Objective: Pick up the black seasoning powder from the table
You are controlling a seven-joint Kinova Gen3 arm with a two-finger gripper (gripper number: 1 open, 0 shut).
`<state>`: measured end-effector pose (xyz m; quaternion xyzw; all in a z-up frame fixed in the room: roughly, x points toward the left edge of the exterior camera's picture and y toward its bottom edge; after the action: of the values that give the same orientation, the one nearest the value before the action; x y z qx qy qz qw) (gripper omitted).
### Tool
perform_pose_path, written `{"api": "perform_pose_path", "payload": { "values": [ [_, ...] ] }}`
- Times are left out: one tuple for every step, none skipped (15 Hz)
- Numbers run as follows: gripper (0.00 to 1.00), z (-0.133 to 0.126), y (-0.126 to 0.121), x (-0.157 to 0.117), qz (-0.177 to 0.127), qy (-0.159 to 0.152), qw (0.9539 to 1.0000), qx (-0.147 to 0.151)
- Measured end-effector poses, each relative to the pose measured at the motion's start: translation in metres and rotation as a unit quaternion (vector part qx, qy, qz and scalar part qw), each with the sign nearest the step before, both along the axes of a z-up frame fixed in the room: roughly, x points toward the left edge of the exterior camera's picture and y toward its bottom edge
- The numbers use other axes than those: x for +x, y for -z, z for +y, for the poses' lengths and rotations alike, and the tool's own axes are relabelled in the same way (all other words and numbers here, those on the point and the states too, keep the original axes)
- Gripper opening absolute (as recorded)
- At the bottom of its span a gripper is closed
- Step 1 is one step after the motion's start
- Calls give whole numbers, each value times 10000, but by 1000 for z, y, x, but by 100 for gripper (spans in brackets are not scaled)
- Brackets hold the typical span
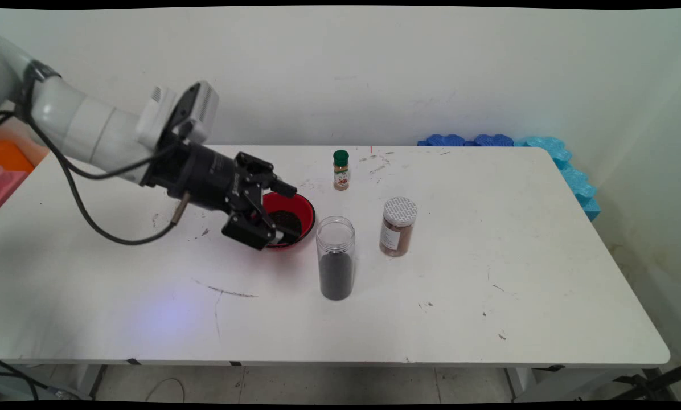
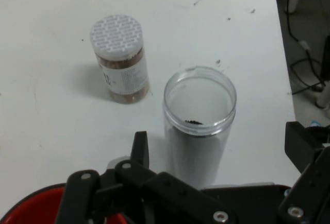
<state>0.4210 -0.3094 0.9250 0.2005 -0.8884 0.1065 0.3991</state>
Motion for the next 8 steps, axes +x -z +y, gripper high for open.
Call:
{"api": "perform_pose_path", "payload": {
  "values": [
    [100,0,5,-1,-32,17,10000,-1],
    [100,-1,11,-2,-67,36,10000,-6],
    [100,-1,16,-4,-97,53,9999,-15],
    [100,-2,21,-6,-126,69,9999,-26],
    [100,-3,26,-8,-148,78,9999,-37],
    [100,-4,29,-9,-157,81,9998,-42],
    [100,-6,34,-12,-169,85,9998,-47],
    [100,-7,39,-15,-176,90,9998,-52]
  ]
}}
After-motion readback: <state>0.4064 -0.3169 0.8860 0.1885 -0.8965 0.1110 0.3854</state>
